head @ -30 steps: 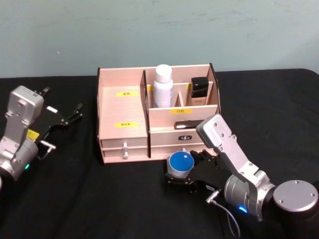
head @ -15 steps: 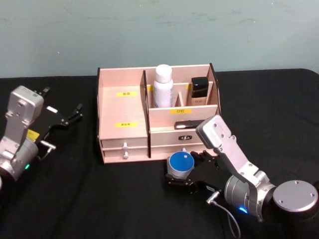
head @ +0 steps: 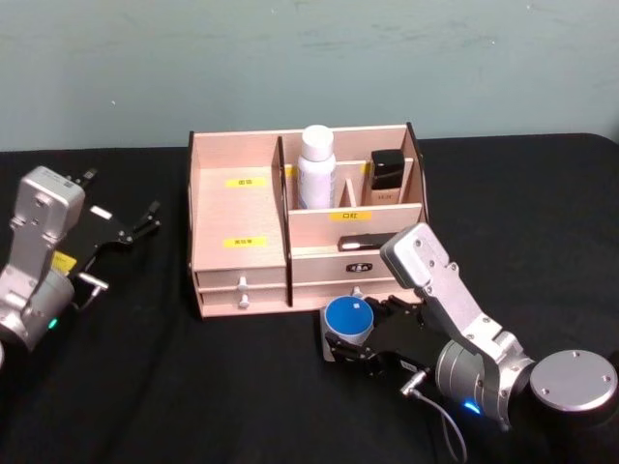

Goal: Pick up the facial cleanser and watermelon frost from the table and place them into the tiered storage box.

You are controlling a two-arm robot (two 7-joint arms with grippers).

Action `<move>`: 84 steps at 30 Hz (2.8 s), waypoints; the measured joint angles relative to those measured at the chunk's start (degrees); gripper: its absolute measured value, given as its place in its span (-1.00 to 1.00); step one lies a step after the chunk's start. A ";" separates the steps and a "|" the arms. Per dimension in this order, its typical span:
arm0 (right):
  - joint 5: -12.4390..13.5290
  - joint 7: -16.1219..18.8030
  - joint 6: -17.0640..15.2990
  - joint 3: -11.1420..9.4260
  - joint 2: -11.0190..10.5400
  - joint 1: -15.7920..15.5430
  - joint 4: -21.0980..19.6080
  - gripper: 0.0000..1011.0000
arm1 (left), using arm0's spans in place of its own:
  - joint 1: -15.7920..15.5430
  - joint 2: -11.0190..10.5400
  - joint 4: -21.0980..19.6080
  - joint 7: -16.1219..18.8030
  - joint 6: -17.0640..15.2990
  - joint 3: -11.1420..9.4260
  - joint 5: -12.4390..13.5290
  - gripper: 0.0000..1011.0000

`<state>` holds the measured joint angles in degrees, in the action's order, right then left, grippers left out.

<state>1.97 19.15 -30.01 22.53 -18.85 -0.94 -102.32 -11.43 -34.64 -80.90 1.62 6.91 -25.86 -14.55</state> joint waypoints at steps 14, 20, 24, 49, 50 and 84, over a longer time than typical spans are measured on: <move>0.09 -0.03 0.00 0.00 -0.02 0.00 -0.03 0.43 | 0.00 0.00 0.00 0.00 0.00 0.00 0.00 1.00; 0.09 -0.04 -0.01 0.00 -0.02 0.00 -0.02 0.43 | 0.00 0.00 0.00 0.00 0.00 0.00 0.00 1.00; 0.10 0.06 0.21 -0.34 0.11 -0.26 -0.04 0.43 | 0.00 0.00 0.00 0.00 0.00 0.00 0.00 1.00; 1.97 4.02 2.16 0.48 -1.22 0.00 -7.82 0.43 | 0.00 0.00 0.00 0.00 0.00 0.00 0.00 1.00; 2.16 4.19 2.37 0.98 -1.05 0.63 -8.16 0.43 | 0.00 0.00 0.00 0.00 0.00 0.00 0.00 1.00; 0.12 1.23 6.12 6.43 9.97 20.36 13.04 0.43 | 0.00 0.00 0.00 0.00 0.00 0.00 0.00 1.00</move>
<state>2.09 20.37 -23.89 28.97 -8.88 19.41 -89.28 -11.43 -34.64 -80.90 1.62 6.91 -25.86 -14.55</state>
